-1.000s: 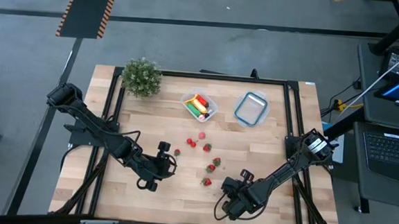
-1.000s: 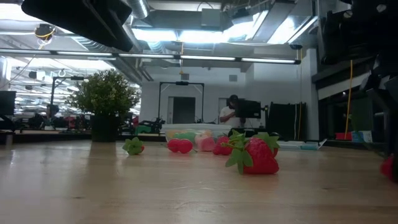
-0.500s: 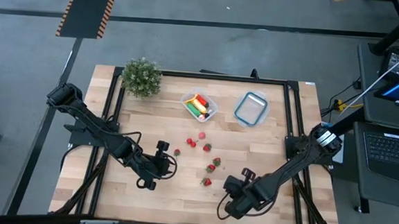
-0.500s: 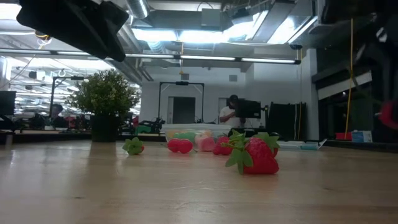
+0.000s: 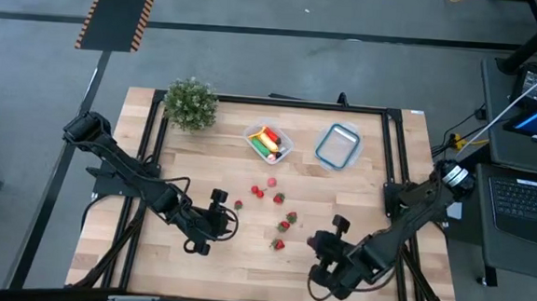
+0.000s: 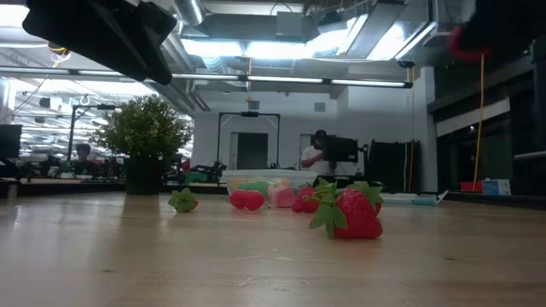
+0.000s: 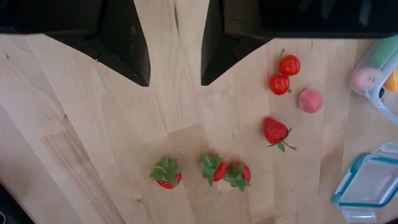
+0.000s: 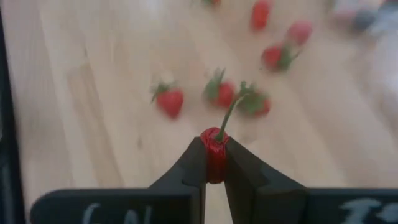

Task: Pick and placing Produce into tupperware

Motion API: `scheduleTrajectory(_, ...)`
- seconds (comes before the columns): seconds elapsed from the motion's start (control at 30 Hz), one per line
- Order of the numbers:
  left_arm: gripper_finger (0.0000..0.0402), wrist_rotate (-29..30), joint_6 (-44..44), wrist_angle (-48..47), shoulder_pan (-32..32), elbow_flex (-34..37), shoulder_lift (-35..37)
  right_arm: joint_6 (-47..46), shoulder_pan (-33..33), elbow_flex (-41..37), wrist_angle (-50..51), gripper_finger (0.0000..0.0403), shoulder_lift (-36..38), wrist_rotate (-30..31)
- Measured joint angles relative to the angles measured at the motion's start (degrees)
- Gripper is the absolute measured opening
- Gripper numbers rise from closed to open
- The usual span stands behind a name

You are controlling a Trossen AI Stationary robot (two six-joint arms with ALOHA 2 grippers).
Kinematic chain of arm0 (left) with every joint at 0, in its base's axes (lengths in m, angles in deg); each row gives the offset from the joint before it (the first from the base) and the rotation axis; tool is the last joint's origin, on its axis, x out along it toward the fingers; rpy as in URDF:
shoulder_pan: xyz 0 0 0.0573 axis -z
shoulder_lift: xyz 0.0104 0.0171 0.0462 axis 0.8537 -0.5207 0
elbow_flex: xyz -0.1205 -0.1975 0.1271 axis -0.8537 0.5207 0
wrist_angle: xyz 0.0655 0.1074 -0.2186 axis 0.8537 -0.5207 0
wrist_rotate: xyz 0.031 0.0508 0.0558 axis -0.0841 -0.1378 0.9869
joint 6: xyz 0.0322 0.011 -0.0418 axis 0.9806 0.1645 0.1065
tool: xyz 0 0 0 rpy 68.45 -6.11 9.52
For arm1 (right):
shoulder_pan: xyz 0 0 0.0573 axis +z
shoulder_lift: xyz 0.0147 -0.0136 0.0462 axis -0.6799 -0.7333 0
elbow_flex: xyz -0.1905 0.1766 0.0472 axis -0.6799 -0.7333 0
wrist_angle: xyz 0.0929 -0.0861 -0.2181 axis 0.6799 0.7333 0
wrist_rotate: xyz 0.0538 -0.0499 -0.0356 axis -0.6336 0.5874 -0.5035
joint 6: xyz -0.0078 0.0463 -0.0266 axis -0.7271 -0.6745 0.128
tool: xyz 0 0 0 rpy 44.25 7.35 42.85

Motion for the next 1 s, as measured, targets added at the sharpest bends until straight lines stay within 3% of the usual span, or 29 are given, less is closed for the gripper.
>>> scheduleTrajectory(0.17, 0.0135, 0.01, 0.0, 0.02, 0.0, 0.0, 0.0, -1.06, 2.96, 0.0, -0.41, 0.0038, 0.17, 10.52)
scheduleTrajectory(0.33, 0.0135, 0.01, 0.02, 0.02, 0.0, 0.0, 0.0, -2.98, 4.93, -2.83, -4.73, 0.0038, 0.04, 15.33)
scheduleTrajectory(0.63, 0.0135, 0.01, 0.0, 0.09, 0.0, 0.0, 0.0, -2.63, 6.93, -14.18, -24.96, 0.0038, 0.04, 22.88)
scheduleTrajectory(0.8, 0.0135, 0.01, 0.02, 0.15, -0.06, 0.0, 0.0, 3.23, 7.56, -19.73, -37.72, 0.0037, 0.04, 27.03)
scheduleTrajectory(1.0, 0.0135, 0.05, 0.21, 0.2, -1.49, 0.0, 0.0, 10.92, 7.77, -26.29, -53.81, 0.0037, 0.04, 27.53)
